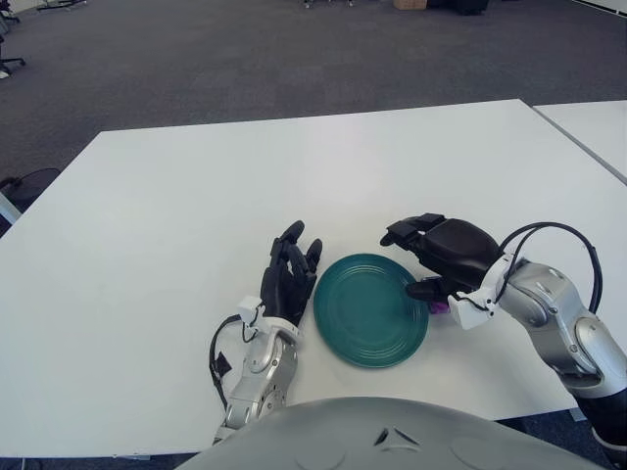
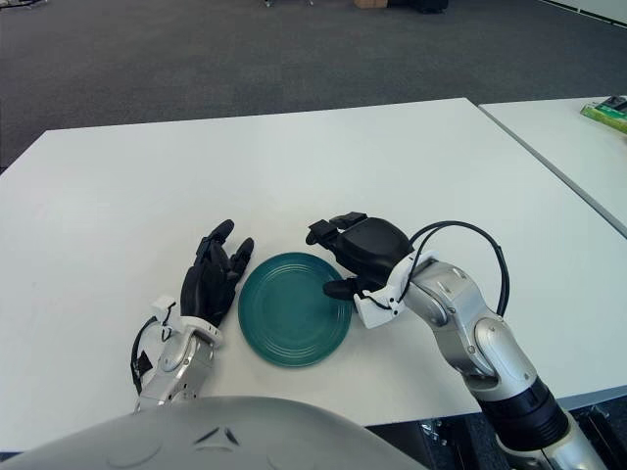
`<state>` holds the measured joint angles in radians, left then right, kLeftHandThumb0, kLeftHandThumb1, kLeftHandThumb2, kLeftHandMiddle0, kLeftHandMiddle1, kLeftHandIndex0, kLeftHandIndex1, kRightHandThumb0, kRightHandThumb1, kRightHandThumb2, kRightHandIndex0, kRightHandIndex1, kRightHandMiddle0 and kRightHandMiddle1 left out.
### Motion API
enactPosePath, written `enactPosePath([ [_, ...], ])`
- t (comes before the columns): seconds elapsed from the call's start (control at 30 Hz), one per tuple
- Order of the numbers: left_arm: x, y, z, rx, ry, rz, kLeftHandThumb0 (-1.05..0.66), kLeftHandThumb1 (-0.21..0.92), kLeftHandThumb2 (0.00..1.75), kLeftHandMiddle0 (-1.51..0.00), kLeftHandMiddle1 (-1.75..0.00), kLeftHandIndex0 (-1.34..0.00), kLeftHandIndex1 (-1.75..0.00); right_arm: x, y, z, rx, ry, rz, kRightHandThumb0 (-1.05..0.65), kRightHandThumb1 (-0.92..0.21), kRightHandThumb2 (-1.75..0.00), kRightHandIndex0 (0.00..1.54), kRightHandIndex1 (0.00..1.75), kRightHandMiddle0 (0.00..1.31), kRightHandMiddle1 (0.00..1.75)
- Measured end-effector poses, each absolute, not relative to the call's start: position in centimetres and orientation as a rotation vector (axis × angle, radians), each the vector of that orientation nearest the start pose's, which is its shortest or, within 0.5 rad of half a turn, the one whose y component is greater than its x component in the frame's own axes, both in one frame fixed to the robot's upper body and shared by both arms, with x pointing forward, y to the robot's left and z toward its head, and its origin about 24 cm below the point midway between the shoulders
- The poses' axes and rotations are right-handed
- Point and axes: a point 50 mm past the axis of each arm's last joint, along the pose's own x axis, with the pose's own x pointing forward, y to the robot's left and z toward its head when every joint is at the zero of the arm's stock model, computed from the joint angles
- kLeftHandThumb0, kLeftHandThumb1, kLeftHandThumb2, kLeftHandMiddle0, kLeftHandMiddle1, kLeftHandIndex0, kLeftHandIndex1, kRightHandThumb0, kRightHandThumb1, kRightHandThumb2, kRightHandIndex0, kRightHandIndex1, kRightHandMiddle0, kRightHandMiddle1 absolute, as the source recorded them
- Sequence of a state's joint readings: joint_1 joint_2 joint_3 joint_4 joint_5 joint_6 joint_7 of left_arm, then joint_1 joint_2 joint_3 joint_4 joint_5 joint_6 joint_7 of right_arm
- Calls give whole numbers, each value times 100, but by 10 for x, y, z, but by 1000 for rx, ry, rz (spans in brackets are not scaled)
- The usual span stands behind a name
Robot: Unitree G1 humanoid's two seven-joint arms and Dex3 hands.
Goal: Put the gum into the plate.
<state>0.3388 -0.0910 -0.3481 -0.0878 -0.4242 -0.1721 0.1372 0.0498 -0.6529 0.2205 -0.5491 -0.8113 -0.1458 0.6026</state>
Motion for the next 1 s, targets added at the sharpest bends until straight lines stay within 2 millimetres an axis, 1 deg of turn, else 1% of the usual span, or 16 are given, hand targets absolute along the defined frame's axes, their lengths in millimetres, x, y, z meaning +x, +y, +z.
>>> enactPosePath([
  [0.23,181,82,14,-580,126,1,-69,92,82,-51,-2,-4,-81,204,-142,118,-1541,-238,798,-99,-92,-109,36,0,0,62],
  [0.33,181,82,15,-580,120,-1,-70,92,82,-52,-2,-4,-81,204,-145,122,-1552,-231,788,-98,-92,-108,35,0,0,60],
  [0.43,181,82,16,-580,116,-2,-70,92,82,-53,-2,-5,-81,203,-156,129,-1572,-218,760,-98,-92,-106,36,1,0,63],
  [0.5,181,83,16,-578,115,-2,-71,92,82,-54,-3,-6,-81,203,-167,133,-1582,-201,731,-98,-92,-107,38,1,0,71],
  [0.6,180,83,16,-576,118,2,-71,92,82,-55,-3,-6,-81,201,-179,136,-1590,-180,697,-98,-92,-106,39,1,0,75],
  [0.67,179,83,15,-575,120,4,-71,92,82,-55,-3,-7,-81,200,-185,135,-1589,-166,677,-98,-92,-106,40,1,0,76],
  [0.83,179,84,15,-567,120,3,-72,92,81,-54,-3,-8,-82,194,-190,129,-1573,-156,673,-99,-92,-105,40,1,0,74],
  [1.0,179,85,14,-557,118,10,-72,92,80,-52,-2,-9,-82,190,-193,123,-1559,-150,668,-97,-92,-101,37,0,0,66],
])
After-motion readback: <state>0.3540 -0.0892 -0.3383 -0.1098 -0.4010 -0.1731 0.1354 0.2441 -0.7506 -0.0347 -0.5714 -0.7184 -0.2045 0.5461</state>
